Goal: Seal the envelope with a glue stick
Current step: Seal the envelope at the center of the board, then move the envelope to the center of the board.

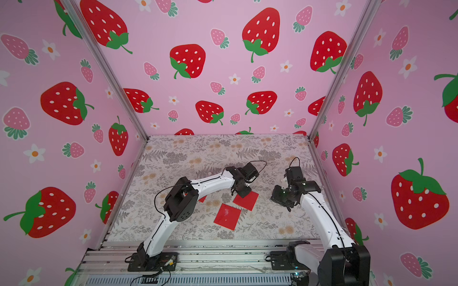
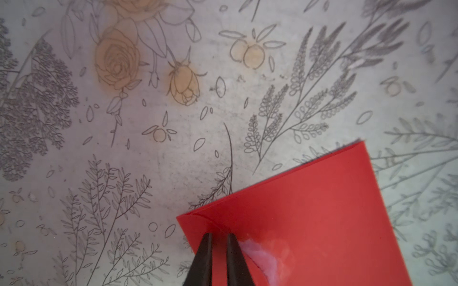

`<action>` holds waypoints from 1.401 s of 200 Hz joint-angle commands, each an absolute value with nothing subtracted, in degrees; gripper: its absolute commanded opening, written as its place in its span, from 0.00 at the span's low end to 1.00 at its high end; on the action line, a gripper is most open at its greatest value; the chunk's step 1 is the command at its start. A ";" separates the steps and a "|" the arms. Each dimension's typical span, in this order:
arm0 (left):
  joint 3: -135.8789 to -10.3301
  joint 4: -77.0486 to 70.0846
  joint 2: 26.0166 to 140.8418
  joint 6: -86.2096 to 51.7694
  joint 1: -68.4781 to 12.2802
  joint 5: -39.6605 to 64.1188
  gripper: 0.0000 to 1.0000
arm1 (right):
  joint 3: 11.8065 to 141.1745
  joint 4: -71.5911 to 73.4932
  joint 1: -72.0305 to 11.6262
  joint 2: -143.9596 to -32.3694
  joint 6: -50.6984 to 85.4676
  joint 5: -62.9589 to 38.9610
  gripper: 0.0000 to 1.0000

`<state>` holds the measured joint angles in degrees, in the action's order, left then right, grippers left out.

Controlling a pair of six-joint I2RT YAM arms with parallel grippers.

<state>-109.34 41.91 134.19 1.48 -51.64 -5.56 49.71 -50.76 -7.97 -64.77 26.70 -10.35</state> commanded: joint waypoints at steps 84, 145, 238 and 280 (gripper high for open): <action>-102.93 41.09 124.09 -1.98 -50.99 -3.90 0.21 | 50.62 -51.24 -7.66 -64.28 26.10 -10.89 0.00; -89.63 33.52 117.97 -9.23 -48.17 5.71 0.24 | 50.54 -51.02 -7.60 -64.51 26.04 -10.98 0.00; -84.94 28.26 121.21 -14.14 -47.90 13.18 0.24 | 50.54 -50.99 -7.66 -64.42 26.02 -11.16 0.00; -86.69 26.25 124.52 -15.59 -49.36 15.94 0.24 | 50.57 -51.06 -7.61 -64.03 26.02 -11.11 0.00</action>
